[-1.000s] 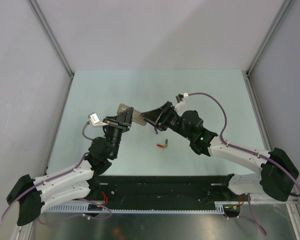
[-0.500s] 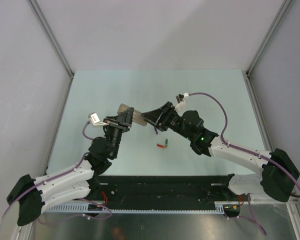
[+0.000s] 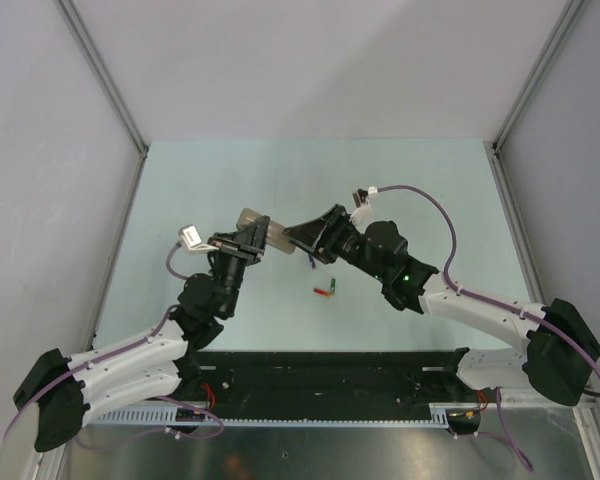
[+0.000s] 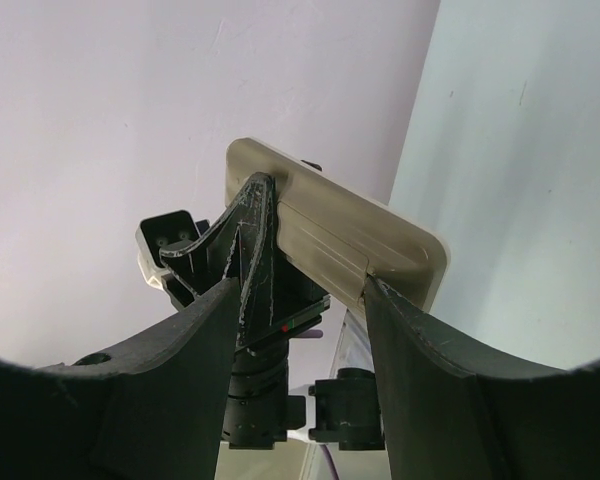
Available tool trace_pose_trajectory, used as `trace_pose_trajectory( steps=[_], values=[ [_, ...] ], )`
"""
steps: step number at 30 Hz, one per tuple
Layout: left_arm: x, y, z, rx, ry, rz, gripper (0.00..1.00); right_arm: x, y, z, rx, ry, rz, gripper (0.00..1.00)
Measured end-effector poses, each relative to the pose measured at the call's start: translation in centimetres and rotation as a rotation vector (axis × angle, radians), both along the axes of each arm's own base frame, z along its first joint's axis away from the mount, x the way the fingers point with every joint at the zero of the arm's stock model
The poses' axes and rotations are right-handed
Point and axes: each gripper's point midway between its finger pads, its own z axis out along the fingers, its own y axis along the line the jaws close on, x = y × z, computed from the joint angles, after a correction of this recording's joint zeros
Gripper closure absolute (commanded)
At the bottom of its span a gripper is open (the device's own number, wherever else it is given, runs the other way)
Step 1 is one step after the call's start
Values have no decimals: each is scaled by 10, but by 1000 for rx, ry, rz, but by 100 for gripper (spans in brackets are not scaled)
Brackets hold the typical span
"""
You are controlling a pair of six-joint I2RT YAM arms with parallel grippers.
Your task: Load the batteries into the remote control
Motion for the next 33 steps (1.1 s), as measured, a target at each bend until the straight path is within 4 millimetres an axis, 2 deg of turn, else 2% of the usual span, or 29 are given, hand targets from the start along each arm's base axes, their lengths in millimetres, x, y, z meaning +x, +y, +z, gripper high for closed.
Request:
trace_pose_trajectory(
  steps=[33],
  values=[
    [-2,-8,-1,-6,2,-45,100,-6,-8,1,-35,-11,-4,42]
  ],
)
